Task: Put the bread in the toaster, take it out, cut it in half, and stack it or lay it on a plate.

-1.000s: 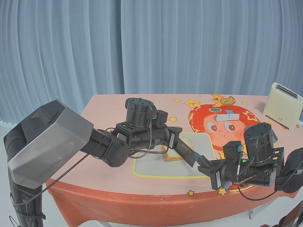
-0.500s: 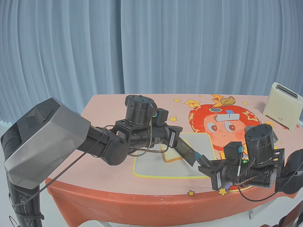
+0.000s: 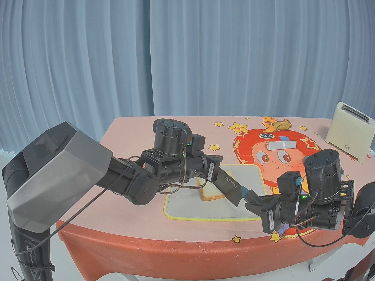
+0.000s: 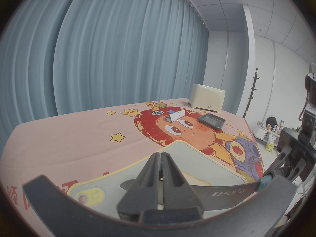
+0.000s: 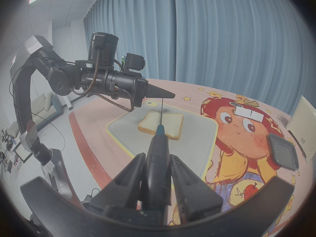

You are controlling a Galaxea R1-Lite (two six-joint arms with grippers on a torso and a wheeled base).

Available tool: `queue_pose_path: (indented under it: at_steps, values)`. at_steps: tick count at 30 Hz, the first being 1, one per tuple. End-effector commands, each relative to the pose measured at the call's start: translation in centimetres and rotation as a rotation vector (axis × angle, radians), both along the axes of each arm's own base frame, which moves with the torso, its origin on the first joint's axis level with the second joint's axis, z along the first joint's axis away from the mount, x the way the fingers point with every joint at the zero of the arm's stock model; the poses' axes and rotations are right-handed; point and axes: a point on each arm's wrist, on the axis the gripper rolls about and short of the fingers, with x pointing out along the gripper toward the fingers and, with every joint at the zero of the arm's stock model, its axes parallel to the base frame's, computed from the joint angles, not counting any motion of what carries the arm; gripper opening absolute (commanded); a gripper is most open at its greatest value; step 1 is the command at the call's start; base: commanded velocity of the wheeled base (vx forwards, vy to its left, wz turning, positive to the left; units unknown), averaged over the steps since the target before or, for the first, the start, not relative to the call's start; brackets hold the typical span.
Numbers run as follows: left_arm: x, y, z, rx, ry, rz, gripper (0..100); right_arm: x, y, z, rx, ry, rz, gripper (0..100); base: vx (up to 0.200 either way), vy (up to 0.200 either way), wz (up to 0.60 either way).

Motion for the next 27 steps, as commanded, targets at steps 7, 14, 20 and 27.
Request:
queue_pose_path:
  at_steps: [7,14,20,27]
  values:
    - [0.0,0.1,0.0,0.002,0.004,0.001,0,0.5,0.4,0.5,0.011,-0.017,-0.001,0,0.000,0.000,0.00]
    - [0.0,0.1,-0.4,0.007,0.011,0.003,0,0.5,0.5,1.3,-0.013,0.003,0.000,0,0.000,0.000,0.00]
    - [-0.2,0.3,-0.4,0.000,0.001,0.003,0,0.5,0.5,1.1,-0.029,0.005,0.003,0,0.000,0.000,0.00]
    - [-1.0,1.2,1.1,-0.031,-0.036,0.008,0,-0.1,1.2,0.9,-0.039,0.006,0.036,0,0.000,0.000,0.00]
